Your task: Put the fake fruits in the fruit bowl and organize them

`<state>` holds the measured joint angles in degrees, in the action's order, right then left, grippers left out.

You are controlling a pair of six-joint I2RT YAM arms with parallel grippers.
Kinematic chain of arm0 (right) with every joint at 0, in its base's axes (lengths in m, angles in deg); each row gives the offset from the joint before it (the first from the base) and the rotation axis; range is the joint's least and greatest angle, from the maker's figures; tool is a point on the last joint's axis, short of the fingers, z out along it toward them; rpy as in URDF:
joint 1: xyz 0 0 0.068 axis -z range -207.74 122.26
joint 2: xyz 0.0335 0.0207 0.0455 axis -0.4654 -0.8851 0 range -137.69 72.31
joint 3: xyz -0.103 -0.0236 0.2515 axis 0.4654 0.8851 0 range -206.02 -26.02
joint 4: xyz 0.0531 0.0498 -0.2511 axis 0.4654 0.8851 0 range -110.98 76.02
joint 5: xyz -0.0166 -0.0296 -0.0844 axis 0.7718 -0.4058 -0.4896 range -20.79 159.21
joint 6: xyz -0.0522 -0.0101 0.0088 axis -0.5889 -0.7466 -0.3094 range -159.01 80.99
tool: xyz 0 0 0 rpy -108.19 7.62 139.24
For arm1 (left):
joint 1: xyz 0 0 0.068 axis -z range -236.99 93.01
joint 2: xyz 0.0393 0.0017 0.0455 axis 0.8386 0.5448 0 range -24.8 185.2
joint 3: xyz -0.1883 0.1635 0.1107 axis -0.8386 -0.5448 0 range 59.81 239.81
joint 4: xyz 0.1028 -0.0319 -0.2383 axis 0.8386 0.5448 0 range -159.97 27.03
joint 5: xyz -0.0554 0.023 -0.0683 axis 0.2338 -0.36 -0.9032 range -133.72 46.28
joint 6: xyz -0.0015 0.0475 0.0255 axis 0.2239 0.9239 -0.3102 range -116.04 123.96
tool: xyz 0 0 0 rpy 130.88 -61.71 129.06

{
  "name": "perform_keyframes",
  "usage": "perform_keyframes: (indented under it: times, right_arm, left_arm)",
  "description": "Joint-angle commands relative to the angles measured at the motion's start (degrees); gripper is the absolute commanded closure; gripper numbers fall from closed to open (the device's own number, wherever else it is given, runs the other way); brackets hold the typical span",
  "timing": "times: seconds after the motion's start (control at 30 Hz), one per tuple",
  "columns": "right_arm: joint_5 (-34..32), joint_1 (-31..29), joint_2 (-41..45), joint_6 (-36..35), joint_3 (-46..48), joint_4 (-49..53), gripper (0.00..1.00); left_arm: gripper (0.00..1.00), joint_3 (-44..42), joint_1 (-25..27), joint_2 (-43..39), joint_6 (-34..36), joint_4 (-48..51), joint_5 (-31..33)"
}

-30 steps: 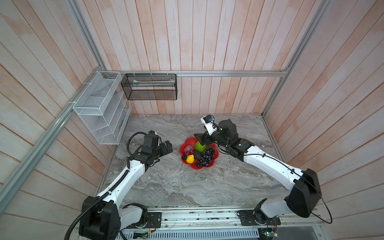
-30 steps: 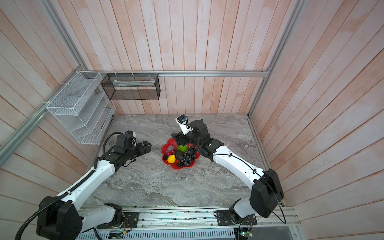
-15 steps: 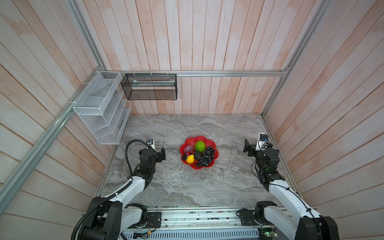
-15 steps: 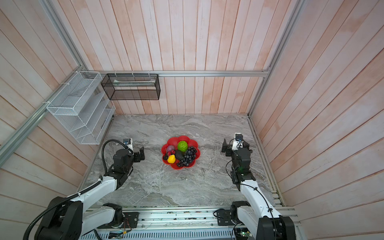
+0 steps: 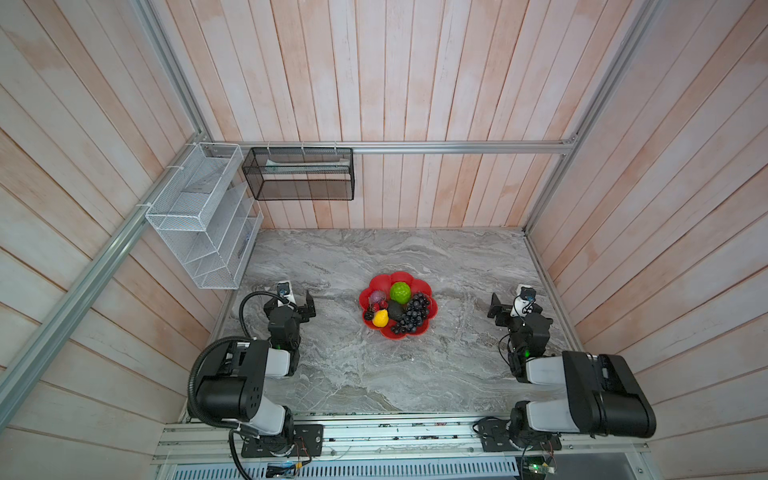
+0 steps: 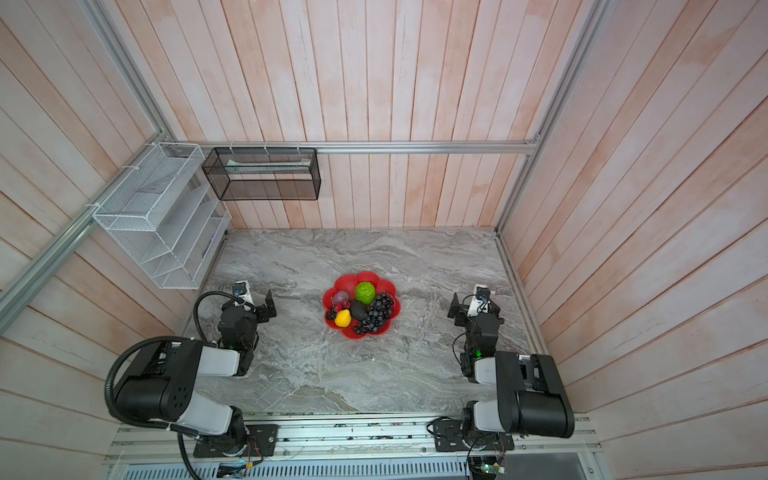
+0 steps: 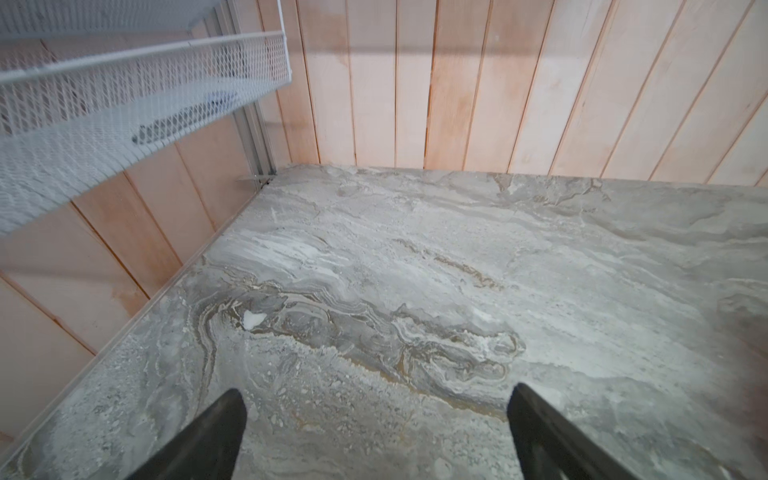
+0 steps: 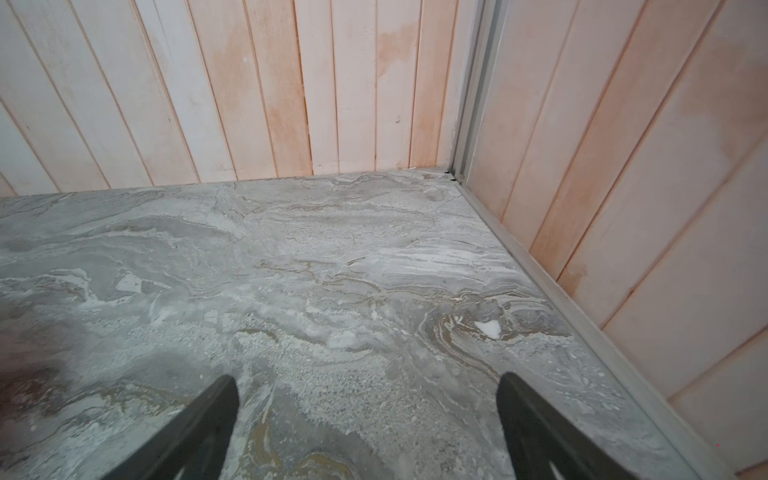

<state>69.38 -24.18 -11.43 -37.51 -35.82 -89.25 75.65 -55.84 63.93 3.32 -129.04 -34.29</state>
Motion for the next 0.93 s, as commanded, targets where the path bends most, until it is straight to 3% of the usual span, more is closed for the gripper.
perform_keyframes:
  times: [0.0,0.17,0.9]
  right_arm:
    - [5.0,0.2,-5.2,-0.1,-0.8,-10.5,0.02]
    - [2.9,0.2,-3.1,0.3,-4.6,0.4,0.02]
    - [3.2,0.3,-3.2,0.1,-4.5,-0.2,0.02]
  left_arm:
    - [0.00,0.4,-0.9,0.3,-1.0,-6.2,-3.3]
    - [0.00,0.7,-1.1,0.0,-1.2,-4.9,-3.6]
    - [0.00,0.5,-1.1,-0.4,-1.2,-4.8,-3.8]
